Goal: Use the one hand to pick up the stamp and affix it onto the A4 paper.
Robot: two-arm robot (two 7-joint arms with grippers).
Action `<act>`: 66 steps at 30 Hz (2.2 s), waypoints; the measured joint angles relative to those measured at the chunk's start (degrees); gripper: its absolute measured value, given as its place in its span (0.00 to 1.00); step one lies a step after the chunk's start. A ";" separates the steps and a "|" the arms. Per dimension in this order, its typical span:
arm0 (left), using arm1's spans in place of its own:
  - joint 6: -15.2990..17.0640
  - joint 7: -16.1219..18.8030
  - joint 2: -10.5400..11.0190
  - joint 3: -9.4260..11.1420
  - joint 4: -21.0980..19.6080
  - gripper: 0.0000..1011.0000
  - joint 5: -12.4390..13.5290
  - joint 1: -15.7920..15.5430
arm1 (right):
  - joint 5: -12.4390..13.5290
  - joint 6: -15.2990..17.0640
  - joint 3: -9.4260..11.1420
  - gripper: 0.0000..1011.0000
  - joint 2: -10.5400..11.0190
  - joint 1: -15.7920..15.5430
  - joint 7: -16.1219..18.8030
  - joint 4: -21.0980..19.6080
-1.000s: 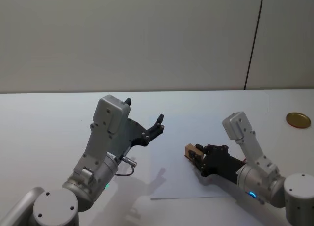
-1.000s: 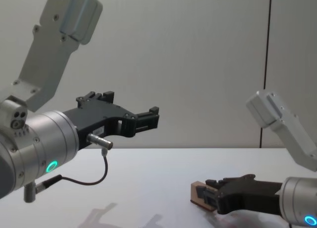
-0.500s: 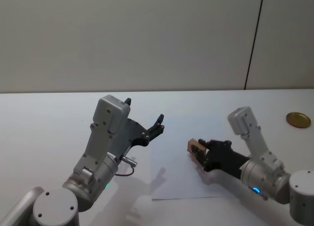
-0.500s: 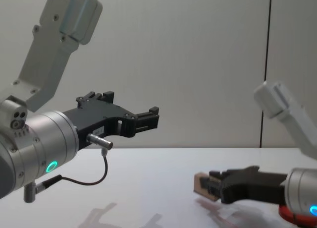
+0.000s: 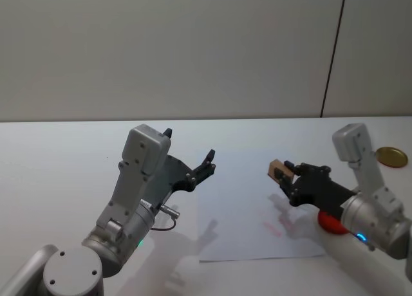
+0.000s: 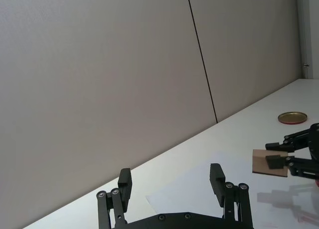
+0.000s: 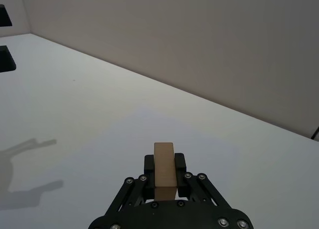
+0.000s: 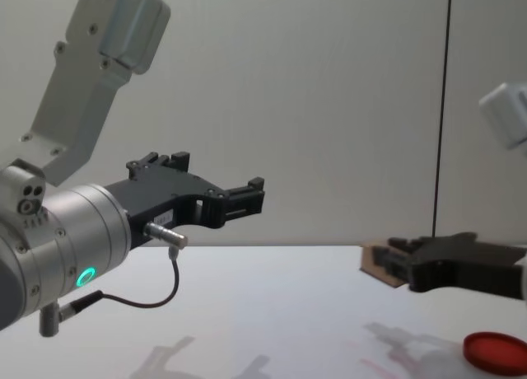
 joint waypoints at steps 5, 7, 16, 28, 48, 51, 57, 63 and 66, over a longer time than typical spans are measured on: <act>0.00 0.00 0.00 0.00 0.00 0.98 0.00 0.00 | 0.42 0.70 0.81 0.22 1.35 -1.27 -0.44 -1.92; 0.00 0.00 0.00 0.00 0.00 0.98 0.00 0.00 | 0.68 1.11 1.26 0.22 2.10 -2.05 -0.65 -2.89; 0.00 0.00 0.00 0.00 0.00 0.98 0.00 0.00 | 1.69 2.48 2.56 0.22 4.62 -5.12 -1.55 -6.17; 0.00 0.00 0.00 0.00 0.00 0.98 0.00 0.00 | 2.58 3.73 3.64 0.22 6.89 -8.24 -2.93 -8.12; 0.00 0.00 0.00 0.00 0.00 0.98 0.00 0.00 | 3.42 4.97 4.74 0.23 8.86 -10.39 -3.94 -8.12; 0.00 0.00 0.00 0.00 0.00 0.98 0.00 0.00 | 3.54 5.20 4.83 0.31 8.96 -10.35 -3.82 -7.87; 0.00 0.00 0.00 0.00 0.00 0.98 0.00 0.00 | 3.81 5.58 4.90 0.51 9.01 -10.18 -3.64 -7.54; 0.00 0.00 0.00 0.00 0.00 0.98 0.00 0.00 | 4.23 5.53 4.99 0.68 9.04 -10.12 -3.65 -7.55; 0.00 0.00 0.00 0.00 0.00 0.98 0.00 0.00 | 4.61 4.95 5.09 0.79 9.04 -10.10 -3.93 -7.94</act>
